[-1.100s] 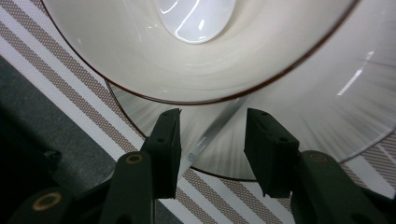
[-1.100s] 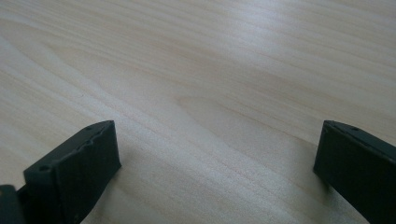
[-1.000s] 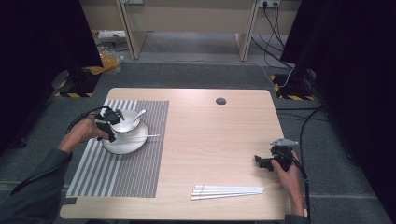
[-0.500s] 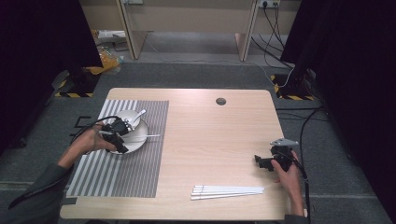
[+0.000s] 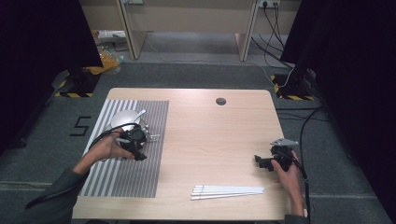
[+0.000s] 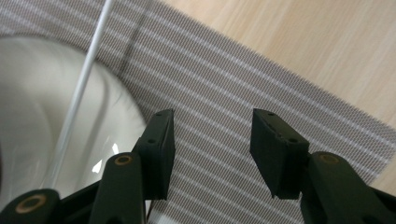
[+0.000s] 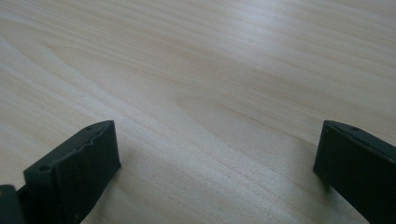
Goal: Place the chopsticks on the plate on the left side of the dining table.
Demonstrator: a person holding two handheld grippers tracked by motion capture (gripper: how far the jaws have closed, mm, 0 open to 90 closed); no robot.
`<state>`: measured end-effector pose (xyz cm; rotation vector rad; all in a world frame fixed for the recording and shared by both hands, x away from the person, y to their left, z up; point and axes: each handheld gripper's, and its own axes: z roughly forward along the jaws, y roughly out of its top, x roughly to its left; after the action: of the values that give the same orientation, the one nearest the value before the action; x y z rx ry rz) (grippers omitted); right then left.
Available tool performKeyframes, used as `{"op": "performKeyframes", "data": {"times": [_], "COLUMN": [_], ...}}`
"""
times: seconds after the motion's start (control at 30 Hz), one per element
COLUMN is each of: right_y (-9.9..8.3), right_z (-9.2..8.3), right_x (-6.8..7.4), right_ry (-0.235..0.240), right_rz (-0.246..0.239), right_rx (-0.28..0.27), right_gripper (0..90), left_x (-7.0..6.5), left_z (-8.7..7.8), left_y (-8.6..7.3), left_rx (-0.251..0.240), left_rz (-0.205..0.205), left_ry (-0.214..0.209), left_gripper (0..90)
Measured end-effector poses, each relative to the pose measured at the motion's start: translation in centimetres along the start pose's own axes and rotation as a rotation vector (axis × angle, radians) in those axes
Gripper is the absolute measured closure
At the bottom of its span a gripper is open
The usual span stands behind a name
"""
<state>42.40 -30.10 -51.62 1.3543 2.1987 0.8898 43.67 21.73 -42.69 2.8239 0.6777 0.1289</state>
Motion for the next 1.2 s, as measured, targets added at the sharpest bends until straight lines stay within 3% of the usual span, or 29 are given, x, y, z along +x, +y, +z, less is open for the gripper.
{"op": "performKeyframes", "data": {"times": [0.57,1.2], "right_y": [0.0,0.0], "right_z": [0.0,0.0], "right_x": [0.0,0.0], "right_ry": [0.0,0.0], "right_rz": [0.0,0.001], "right_rx": [0.0,0.0], "right_gripper": [0.2,0.2], "left_x": [-3.3,-9.4], "left_z": [1.7,4.0], "left_y": [5.6,11.3], "left_rx": [-0.046,-0.028], "left_rz": [0.122,0.306], "left_ry": [-0.045,-0.102], "left_gripper": [42.8,43.5]}}
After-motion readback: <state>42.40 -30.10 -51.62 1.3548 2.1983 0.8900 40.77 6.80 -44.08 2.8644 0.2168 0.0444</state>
